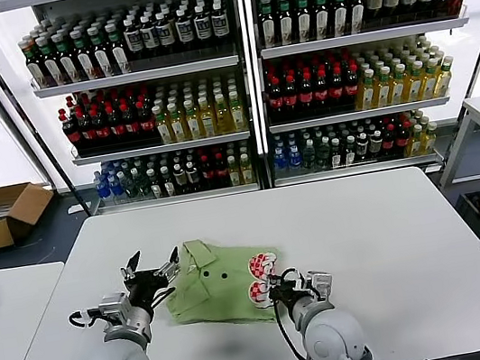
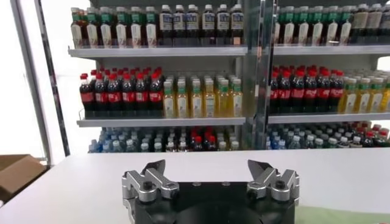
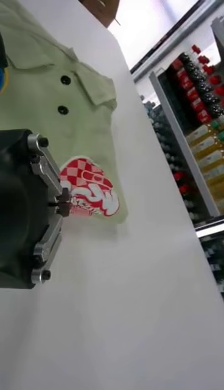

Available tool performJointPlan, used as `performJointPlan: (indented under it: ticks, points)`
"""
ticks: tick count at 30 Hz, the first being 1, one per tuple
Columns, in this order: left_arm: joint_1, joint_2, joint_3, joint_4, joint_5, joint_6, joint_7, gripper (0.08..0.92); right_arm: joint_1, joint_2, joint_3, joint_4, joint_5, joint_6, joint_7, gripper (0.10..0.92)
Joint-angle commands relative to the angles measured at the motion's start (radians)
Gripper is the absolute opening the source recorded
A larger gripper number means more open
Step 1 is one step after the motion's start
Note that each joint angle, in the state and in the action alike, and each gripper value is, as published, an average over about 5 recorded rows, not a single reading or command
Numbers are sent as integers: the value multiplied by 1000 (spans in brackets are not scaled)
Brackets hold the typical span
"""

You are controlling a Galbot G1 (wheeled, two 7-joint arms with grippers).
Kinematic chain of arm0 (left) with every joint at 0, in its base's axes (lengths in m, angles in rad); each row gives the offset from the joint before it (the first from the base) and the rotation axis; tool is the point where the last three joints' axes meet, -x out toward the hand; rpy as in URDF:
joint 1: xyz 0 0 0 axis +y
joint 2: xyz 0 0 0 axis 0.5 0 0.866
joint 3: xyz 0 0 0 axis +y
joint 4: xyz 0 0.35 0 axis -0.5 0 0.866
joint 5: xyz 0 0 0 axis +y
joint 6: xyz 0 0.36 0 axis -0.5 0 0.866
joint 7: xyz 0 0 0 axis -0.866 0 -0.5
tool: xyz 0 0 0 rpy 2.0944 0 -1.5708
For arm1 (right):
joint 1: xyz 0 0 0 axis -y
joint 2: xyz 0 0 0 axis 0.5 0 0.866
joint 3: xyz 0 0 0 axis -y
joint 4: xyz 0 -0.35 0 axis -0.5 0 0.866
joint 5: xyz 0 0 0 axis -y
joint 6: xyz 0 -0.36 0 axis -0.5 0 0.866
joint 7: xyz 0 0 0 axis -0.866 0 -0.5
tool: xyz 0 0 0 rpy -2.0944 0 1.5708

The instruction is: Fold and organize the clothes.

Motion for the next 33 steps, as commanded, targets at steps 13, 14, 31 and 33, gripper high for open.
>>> performJointPlan:
  ticks: [13,14,31,33]
  points:
    - [15,-47,20,-31,1,4,-11,823,11,-340,165,-86,-194,-3,-162,106]
    - [18,-49,21,-33,3,4,-11,823,-1,-333,172,-72,-223,-3,-173,112]
    - [63,-83,31,-59,30,-1,-1,823,-162,-103,134,136,-339,42,-223,548]
    - [71,-80,25,-62,30,-3,1,823,-164,-75,143,110,-313,49,-195,608]
